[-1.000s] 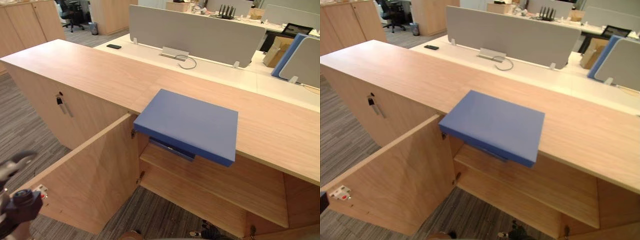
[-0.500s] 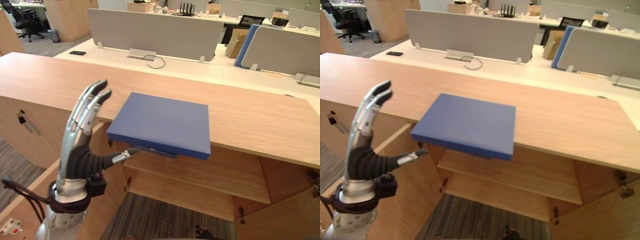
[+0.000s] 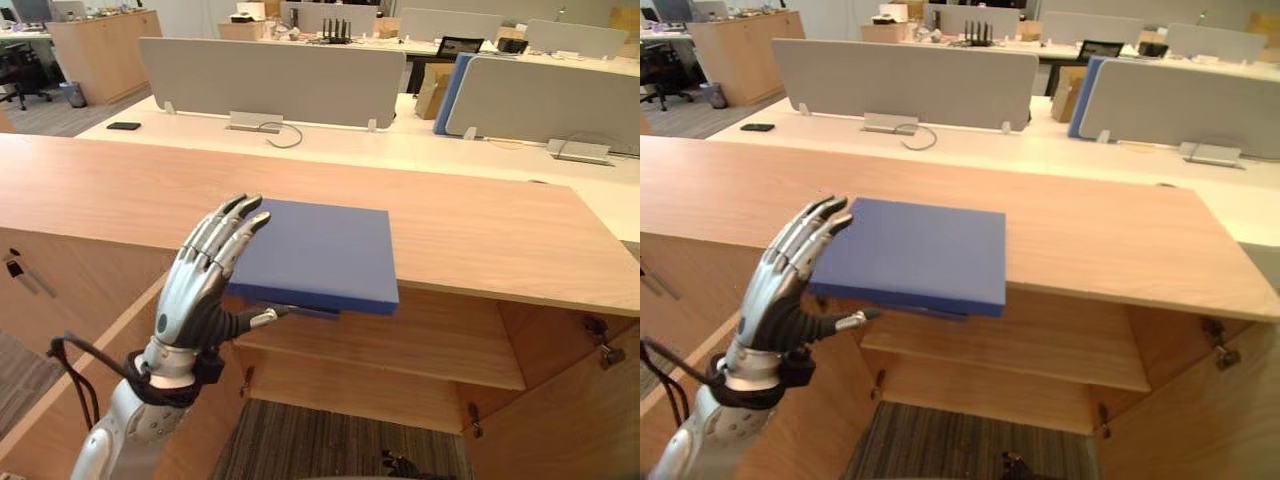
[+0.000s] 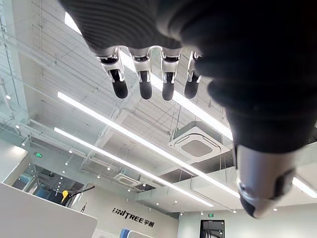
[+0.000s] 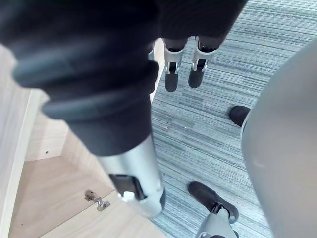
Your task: Walk over to the cabinet, pick up the folder, carry it to the office cabinet, place the folder inside the office cabinet, then close the office cabinet door
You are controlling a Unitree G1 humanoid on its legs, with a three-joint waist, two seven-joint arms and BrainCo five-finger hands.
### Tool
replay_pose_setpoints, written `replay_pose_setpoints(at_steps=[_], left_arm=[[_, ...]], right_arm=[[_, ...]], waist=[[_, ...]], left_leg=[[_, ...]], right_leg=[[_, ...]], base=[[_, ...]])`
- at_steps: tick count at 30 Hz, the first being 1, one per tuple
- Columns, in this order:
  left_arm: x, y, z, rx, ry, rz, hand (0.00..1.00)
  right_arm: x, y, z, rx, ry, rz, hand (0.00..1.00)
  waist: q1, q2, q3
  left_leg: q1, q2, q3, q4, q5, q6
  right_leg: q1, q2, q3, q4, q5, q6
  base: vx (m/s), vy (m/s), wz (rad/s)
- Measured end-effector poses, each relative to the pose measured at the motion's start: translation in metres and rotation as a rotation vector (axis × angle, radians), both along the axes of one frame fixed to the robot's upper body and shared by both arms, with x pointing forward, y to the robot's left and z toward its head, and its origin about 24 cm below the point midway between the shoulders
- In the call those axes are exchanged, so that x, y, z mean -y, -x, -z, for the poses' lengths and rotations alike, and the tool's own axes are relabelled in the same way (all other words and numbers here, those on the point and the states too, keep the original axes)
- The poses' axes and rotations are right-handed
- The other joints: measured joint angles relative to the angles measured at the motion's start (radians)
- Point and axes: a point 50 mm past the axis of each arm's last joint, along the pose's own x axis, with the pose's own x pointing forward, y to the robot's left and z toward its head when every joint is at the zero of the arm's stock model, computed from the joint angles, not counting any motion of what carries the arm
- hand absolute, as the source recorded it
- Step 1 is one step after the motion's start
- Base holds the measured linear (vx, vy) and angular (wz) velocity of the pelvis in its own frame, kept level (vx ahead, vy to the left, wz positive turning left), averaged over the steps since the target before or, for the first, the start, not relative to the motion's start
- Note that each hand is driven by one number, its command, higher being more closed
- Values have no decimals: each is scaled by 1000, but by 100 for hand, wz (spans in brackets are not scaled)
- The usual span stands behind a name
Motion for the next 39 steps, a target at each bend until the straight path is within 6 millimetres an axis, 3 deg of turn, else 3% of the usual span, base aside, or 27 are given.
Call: replay_pose_setpoints(at_steps=[9, 17, 29, 39], left_arm=[[3, -16, 26, -114, -81, 10, 0], [-15, -41, 60, -252, -192, -101, 0], [-24, -65, 81, -320, -311, -176, 0], [-29, -78, 86, -310, -375, -217, 0]], right_arm=[[-4, 0, 0, 2, 9, -75, 0], [-2, -4, -1, 13, 24, -122, 0], [1, -9, -3, 30, 50, -187, 0], [4, -14, -4, 42, 61, -200, 0]], waist=[[-6, 4, -18], [-33, 10, -21], [-62, 19, -24], [-92, 35, -20]], left_leg=[[0, 4, 22, -5, 0, 0], [34, 2, 53, -69, 29, 6], [69, 1, 69, -124, 51, 7], [86, 1, 107, -134, 55, 10]], right_leg=[[-17, 2, 22, -2, 7, 0], [-11, -1, 42, -43, 39, -1], [0, -3, 47, -63, 47, 1], [-6, -5, 79, -64, 65, 7]], base=[[-16, 11, -8], [-14, 16, -11], [3, 6, -2], [-21, 15, -11]])
